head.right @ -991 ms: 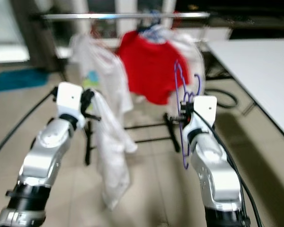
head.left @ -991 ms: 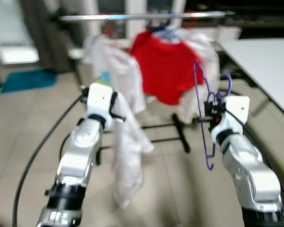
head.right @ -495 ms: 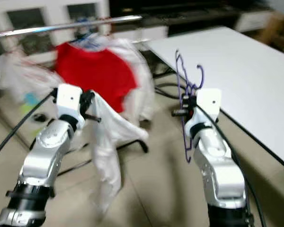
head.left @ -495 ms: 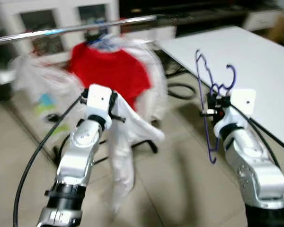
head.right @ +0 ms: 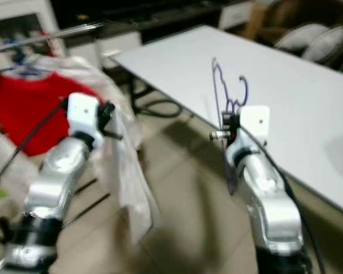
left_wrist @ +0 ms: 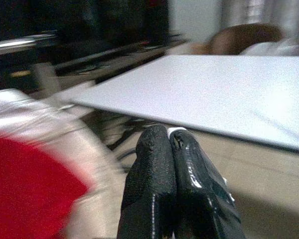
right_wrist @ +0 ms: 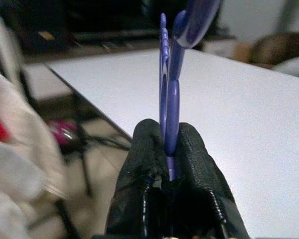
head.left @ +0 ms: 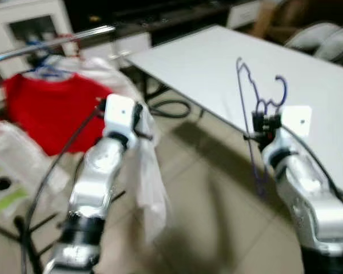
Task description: Hang hanger
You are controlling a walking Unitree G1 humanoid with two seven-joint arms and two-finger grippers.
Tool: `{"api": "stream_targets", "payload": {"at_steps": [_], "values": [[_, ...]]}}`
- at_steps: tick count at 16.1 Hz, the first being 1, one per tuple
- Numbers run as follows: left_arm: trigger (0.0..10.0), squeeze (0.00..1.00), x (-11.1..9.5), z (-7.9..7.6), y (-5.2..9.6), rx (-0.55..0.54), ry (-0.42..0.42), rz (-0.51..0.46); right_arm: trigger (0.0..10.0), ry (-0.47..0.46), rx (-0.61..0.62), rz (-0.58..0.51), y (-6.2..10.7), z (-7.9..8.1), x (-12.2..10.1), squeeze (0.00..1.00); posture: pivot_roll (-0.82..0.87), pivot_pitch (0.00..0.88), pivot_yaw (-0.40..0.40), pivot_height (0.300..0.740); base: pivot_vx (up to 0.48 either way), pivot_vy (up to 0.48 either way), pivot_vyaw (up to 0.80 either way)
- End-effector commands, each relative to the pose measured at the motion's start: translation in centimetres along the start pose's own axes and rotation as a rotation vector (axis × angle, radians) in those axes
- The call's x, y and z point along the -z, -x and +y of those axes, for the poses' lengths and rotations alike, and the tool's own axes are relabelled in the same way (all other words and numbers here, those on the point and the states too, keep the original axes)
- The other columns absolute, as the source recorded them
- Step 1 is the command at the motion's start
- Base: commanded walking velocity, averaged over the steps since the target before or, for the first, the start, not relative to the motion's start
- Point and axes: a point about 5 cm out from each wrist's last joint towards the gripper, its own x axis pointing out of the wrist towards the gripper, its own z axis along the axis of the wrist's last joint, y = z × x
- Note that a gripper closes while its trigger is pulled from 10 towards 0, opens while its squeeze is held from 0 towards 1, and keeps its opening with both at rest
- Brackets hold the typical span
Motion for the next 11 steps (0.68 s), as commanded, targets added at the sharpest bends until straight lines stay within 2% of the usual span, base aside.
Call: {"api": "stream_targets", "payload": {"at_steps": [1,6,11], "values": [[10.0,0.0,-1.2,0.8,-0.2,-0.018,-0.013,-0.042,10.0,0.003,-0.015,-0.02,-0.1,0.4,-0.5,0.0,-0.05,0.0,0.013,0.74,0.349,0.0,0.0],[10.0,0.0,-1.4,1.2,-0.4,-0.03,0.001,-0.049,10.0,-0.008,-0.045,-0.018,-0.1,0.7,-0.4,0.0,-0.05,0.0,0.013,0.74,0.366,0.0,0.0],[10.0,0.0,-2.2,0.9,-1.6,-0.011,0.024,-0.074,10.0,-0.013,-0.04,-0.018,-0.3,0.7,-0.5,0.0,-0.06,0.0,0.021,0.74,0.375,0.0,-0.77]]}}
